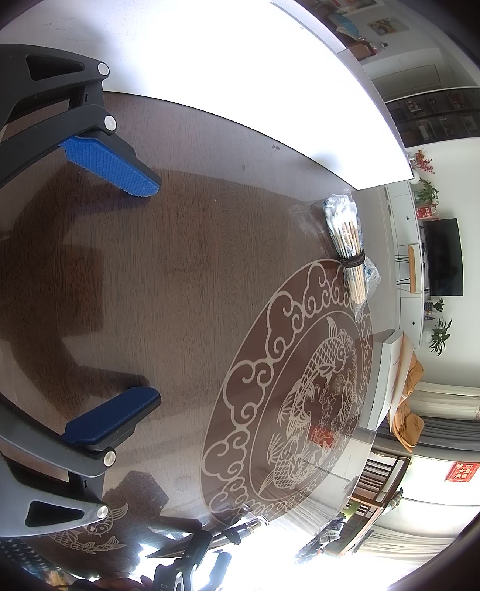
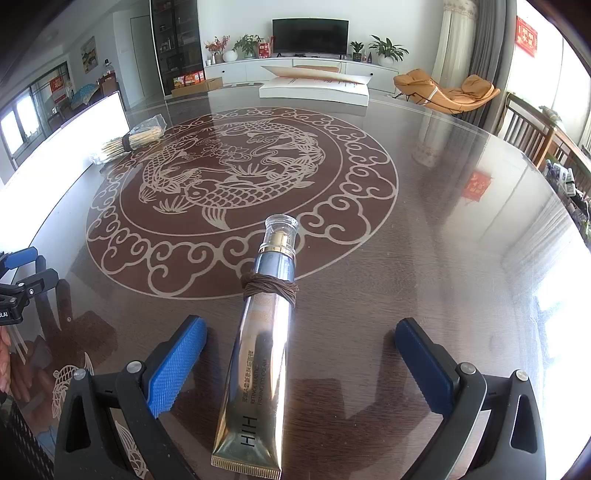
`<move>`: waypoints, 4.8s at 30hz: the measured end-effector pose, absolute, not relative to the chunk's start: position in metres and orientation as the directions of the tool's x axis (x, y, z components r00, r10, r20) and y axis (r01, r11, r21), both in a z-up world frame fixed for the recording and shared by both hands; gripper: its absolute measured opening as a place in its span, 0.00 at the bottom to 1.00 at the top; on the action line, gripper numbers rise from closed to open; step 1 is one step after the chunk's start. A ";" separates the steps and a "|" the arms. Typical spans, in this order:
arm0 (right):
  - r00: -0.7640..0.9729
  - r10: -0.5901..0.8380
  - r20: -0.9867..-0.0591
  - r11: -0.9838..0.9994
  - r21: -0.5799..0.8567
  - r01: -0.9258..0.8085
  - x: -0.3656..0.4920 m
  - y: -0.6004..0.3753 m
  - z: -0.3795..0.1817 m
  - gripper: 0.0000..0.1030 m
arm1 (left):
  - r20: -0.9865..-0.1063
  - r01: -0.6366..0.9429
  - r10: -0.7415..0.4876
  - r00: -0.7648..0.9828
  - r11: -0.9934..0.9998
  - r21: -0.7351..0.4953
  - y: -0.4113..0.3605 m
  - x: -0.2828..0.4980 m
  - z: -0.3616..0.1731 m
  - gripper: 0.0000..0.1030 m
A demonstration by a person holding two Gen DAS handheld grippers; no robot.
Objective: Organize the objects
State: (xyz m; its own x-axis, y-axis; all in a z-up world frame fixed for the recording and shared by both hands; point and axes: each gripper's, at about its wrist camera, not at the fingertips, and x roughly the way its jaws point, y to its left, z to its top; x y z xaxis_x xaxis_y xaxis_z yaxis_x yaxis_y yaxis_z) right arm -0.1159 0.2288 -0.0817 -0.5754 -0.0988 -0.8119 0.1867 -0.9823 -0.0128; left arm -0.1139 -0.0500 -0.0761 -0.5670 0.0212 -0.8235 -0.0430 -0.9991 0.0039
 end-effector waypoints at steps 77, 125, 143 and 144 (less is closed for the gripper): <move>-0.609 -0.315 -0.728 -0.936 0.133 0.326 -0.093 0.201 0.011 0.25 | -0.654 -0.011 0.127 -0.746 -0.984 -0.179 -0.082 -0.044 0.024 0.28; -0.398 -0.504 -0.766 -0.683 0.072 0.727 -0.143 -0.196 0.070 0.89 | -0.762 0.575 -0.354 -0.543 -0.818 -0.029 -0.299 -0.018 0.049 1.00; -0.401 -0.454 -0.796 -0.693 0.033 0.720 -0.134 -0.201 0.064 0.89 | -0.756 0.622 -0.405 -0.515 -0.783 -0.004 -0.306 -0.006 0.057 1.00; -0.398 -0.455 -0.796 -0.692 0.036 0.721 -0.134 -0.202 0.063 0.89 | -0.754 0.624 -0.407 -0.515 -0.781 -0.005 -0.306 -0.005 0.057 1.00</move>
